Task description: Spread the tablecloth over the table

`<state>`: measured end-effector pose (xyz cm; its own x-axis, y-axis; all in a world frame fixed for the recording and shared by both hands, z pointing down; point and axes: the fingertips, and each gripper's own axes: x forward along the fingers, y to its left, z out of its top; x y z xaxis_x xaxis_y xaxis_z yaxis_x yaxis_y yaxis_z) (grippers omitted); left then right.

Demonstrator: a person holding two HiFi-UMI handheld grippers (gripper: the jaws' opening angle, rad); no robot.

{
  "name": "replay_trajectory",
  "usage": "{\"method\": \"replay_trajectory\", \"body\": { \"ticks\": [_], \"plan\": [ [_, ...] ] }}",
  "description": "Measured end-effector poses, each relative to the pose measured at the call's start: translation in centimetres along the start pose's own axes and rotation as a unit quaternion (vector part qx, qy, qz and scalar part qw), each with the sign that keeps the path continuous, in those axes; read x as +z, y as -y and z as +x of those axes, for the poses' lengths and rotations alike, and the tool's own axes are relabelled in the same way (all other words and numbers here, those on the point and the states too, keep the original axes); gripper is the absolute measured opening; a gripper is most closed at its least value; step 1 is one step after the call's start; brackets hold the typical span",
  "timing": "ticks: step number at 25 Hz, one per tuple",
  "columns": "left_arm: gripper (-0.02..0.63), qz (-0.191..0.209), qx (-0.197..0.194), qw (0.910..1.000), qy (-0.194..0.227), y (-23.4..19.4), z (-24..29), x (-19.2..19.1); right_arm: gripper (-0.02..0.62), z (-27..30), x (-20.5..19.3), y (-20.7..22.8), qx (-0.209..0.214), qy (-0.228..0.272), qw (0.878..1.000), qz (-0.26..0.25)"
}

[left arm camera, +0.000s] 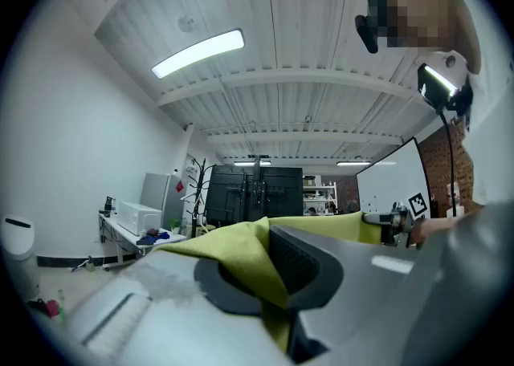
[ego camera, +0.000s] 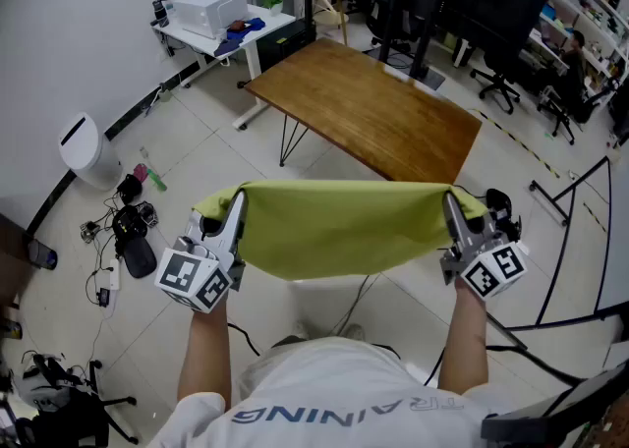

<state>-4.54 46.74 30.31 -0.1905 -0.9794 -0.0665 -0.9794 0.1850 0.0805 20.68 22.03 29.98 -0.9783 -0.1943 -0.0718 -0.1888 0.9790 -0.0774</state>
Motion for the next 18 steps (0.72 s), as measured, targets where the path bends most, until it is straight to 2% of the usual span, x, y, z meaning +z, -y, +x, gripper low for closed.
{"method": "replay_trajectory", "body": {
  "ticks": [11,18],
  "plan": [
    [0.015,0.006,-0.014,0.9997,0.019,-7.2,-2.0,0.6,0.012,5.6,-0.9,-4.7,-0.010,0.005,1.000,-0.003],
    [0.015,0.012,-0.032,0.9988,0.036,-8.8,0.4,2.2,0.012,7.6,0.9,-4.0,-0.017,0.019,1.000,-0.016]
  ]
}}
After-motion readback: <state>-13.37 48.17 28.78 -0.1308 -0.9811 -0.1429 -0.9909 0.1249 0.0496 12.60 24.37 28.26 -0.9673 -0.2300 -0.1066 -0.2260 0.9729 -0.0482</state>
